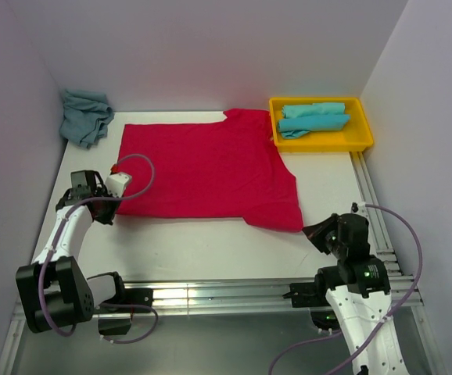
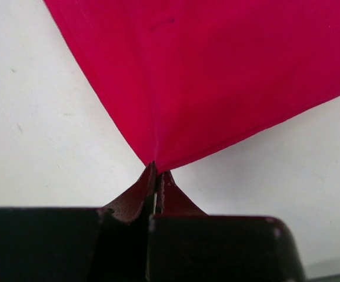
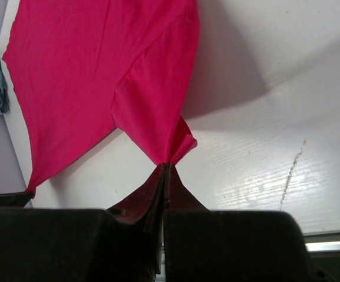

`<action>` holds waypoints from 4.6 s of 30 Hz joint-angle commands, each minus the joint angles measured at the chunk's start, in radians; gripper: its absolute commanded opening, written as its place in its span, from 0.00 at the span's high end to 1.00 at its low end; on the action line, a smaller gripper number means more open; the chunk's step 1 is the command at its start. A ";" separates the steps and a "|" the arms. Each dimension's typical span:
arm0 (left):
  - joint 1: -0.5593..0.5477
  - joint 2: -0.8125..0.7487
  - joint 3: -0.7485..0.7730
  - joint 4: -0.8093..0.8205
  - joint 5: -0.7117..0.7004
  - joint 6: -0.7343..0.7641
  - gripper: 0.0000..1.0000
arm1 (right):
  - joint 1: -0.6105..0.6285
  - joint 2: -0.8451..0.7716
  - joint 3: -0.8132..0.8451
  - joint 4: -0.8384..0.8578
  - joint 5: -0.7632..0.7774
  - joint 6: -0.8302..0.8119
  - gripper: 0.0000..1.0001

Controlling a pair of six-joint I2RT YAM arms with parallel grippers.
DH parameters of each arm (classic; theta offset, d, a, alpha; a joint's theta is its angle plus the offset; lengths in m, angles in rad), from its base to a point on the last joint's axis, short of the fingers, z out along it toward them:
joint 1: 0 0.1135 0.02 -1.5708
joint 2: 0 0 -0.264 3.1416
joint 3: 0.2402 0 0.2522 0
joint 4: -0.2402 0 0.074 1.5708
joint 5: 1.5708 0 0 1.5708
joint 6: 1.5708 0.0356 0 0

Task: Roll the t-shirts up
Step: Fold the tshirt

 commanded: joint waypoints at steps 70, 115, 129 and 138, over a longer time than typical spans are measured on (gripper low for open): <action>-0.107 0.869 0.883 -0.084 -0.249 -0.239 1.00 | -0.042 1.417 0.721 0.598 -0.105 -0.144 1.00; 0.167 0.743 0.662 -0.219 0.297 -0.290 0.30 | -0.023 0.808 -0.031 0.816 -0.033 -0.055 0.49; 0.168 0.826 0.673 -0.165 0.288 -0.388 0.54 | -0.027 0.968 -0.029 0.891 -0.051 -0.047 0.48; 0.168 0.828 0.684 -0.176 0.283 -0.368 0.74 | -0.025 1.044 -0.014 0.948 -0.071 -0.041 0.47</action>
